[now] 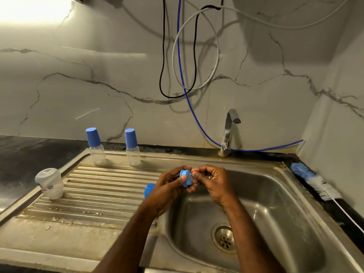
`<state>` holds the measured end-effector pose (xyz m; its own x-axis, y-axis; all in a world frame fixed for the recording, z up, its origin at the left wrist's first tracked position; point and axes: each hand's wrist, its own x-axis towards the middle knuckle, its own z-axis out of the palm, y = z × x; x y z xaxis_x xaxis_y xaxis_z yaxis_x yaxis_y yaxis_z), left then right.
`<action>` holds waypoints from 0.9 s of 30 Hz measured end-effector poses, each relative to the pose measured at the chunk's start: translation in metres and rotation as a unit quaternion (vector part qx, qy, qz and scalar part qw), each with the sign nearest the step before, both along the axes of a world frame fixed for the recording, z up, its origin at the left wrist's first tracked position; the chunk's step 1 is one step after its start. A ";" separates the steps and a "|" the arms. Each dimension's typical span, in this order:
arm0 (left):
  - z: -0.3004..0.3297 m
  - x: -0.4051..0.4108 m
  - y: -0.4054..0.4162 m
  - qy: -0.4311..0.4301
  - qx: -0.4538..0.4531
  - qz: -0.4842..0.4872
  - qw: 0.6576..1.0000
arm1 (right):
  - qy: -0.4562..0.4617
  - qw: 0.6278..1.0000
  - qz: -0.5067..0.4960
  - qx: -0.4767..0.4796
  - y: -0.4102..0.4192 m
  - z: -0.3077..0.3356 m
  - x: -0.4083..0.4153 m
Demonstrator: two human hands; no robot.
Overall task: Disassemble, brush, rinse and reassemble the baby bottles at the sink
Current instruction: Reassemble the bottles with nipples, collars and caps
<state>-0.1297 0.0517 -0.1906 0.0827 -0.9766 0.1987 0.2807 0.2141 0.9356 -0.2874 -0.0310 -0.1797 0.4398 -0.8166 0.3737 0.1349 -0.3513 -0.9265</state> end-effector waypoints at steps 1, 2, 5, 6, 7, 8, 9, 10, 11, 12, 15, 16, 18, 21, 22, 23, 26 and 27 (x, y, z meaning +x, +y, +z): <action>0.002 -0.002 0.001 0.009 0.018 0.008 1.000 | 0.004 1.000 0.010 0.004 0.000 0.000 -0.001; 0.003 -0.003 0.000 0.014 0.040 0.018 0.999 | 0.016 1.000 0.023 -0.001 -0.001 -0.001 -0.001; 0.002 0.000 -0.002 0.000 0.091 0.029 0.995 | 0.074 0.993 0.079 -0.043 -0.002 0.000 -0.004; 0.000 0.003 -0.003 -0.011 0.096 0.029 0.995 | 0.094 0.991 0.081 -0.058 -0.003 -0.001 -0.003; -0.001 0.005 -0.003 -0.022 0.095 0.024 0.995 | 0.109 0.989 0.075 -0.068 -0.002 0.000 -0.003; -0.002 0.006 -0.004 -0.034 0.090 0.017 0.995 | 0.118 0.989 0.058 -0.074 -0.001 -0.001 -0.002; -0.001 0.004 -0.003 -0.043 0.082 0.013 0.996 | 0.120 0.989 0.041 -0.076 0.000 0.000 -0.002; -0.001 0.003 -0.003 -0.048 0.072 0.014 0.996 | 0.117 0.990 0.023 -0.075 0.000 0.001 -0.001; -0.001 0.001 -0.002 -0.050 0.057 0.018 0.997 | 0.112 0.991 0.009 -0.074 0.001 0.002 -0.001; -0.002 0.000 -0.002 -0.056 0.042 0.028 0.997 | 0.106 0.992 -0.003 -0.074 0.001 0.002 -0.002; -0.005 0.001 -0.003 -0.085 0.006 0.044 0.995 | 0.104 0.991 -0.010 -0.081 0.001 0.002 -0.002; -0.004 0.001 -0.002 -0.083 0.001 0.039 0.996 | 0.104 0.991 -0.004 -0.080 0.000 0.001 -0.002; -0.004 0.002 -0.001 -0.063 -0.003 0.023 0.998 | 0.095 0.993 0.004 -0.072 -0.001 0.001 -0.002; -0.001 0.001 0.001 -0.019 0.016 0.013 1.000 | 0.070 0.997 0.013 -0.037 0.000 0.003 -0.003; 0.000 0.000 0.000 -0.004 0.024 0.008 1.000 | 0.062 0.997 0.018 -0.028 0.000 0.003 -0.003; 0.000 -0.002 0.001 0.006 0.034 0.005 0.999 | 0.057 0.998 0.024 -0.023 0.001 0.003 -0.004; 0.001 -0.004 0.000 0.010 0.065 0.016 0.998 | 0.046 0.998 0.047 -0.024 0.003 0.003 -0.002; 0.001 -0.003 -0.002 0.012 0.079 0.023 0.997 | 0.049 0.997 0.054 -0.033 0.004 0.003 -0.001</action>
